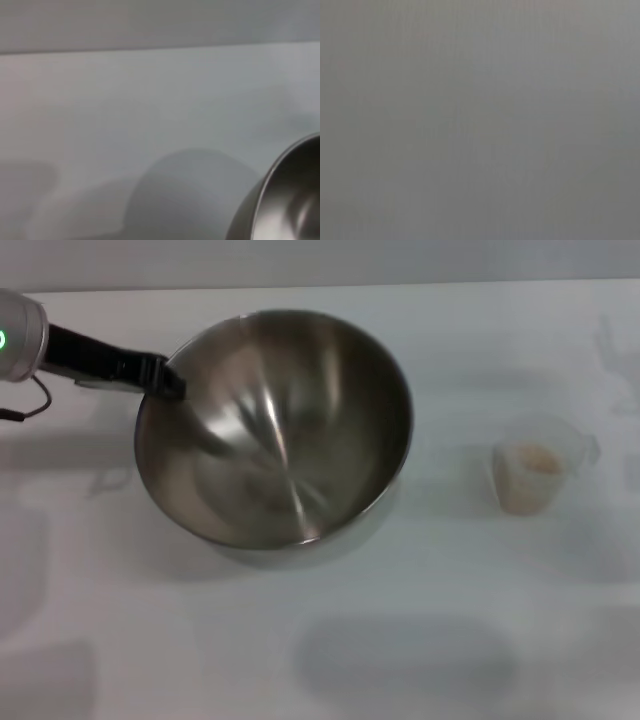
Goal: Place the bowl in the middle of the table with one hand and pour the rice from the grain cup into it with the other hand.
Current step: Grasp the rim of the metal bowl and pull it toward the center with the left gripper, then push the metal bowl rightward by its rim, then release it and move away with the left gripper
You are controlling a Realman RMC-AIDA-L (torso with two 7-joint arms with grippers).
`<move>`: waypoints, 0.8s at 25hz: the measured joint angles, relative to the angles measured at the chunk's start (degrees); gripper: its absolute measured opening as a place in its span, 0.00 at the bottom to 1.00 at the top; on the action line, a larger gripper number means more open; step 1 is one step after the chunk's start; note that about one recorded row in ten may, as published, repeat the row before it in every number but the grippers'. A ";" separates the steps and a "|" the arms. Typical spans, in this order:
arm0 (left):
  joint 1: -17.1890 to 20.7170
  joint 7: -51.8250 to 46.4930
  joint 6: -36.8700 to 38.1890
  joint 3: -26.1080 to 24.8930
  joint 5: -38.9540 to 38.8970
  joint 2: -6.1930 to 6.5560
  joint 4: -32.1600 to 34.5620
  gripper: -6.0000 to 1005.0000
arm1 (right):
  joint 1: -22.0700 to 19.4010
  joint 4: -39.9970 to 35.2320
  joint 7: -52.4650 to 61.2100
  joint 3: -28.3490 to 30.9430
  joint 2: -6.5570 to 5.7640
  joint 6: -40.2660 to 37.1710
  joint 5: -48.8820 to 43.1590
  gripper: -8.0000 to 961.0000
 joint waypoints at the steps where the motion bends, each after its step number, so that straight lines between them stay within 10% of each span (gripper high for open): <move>1: 0.00 0.05 0.03 -0.04 -0.40 0.01 0.00 0.05 | -0.03 0.00 0.00 0.00 0.00 0.00 0.00 0.74; 20: -9.14 0.89 13.45 11.14 -5.44 -0.48 14.00 0.07 | -0.21 0.00 -0.01 0.00 0.00 -0.84 0.00 0.74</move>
